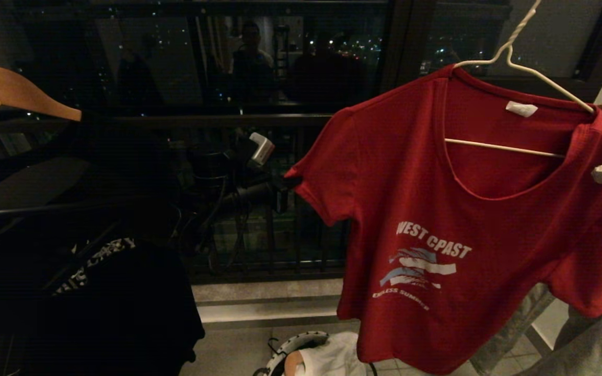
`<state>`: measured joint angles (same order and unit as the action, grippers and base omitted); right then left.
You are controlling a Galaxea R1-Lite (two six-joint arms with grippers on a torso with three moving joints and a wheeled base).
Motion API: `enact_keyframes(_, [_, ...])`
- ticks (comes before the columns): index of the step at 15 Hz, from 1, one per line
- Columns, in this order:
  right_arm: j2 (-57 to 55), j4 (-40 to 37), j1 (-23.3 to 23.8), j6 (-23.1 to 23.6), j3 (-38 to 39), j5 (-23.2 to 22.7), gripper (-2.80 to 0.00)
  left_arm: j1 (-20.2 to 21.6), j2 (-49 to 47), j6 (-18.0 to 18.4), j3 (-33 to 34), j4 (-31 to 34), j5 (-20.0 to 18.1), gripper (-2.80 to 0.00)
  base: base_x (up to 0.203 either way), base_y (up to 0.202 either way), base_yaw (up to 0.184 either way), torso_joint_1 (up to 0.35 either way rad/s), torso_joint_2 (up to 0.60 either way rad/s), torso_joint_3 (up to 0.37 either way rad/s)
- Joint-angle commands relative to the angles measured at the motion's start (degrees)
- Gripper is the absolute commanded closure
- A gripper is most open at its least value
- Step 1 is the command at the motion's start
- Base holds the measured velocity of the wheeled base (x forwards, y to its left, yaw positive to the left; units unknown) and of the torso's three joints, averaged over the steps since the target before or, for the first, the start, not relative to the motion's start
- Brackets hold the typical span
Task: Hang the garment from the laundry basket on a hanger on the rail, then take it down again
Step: Take the clothes off the clothes rack
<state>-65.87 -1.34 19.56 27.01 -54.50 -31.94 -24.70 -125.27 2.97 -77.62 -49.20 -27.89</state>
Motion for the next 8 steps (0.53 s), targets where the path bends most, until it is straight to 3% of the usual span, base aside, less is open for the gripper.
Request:
enact_keyframes(1, [1.79,-0.76,-0.23,1.6,1.03,-1.38,0.0,0.0,0.03,0.1,0.17,-0.19,-0.15,0.0,0.0,0.0,0.0,0.0,0.0,0.0])
enact_keyframes(5, [2.85,-2.09,-0.75,2.99,1.25,-2.77,0.0,-0.05,0.08,0.24,1.73,0.1,-0.15,0.0,0.0,0.0,0.0,0.0,0.0,0.0])
enact_keyframes(8, [2.85,-2.0,-0.75,2.88,1.15,-2.77,0.0,0.0,-0.09,2.89,2.64,0.79,0.02,0.0,0.0,0.0,0.0,0.0,0.0,0.0])
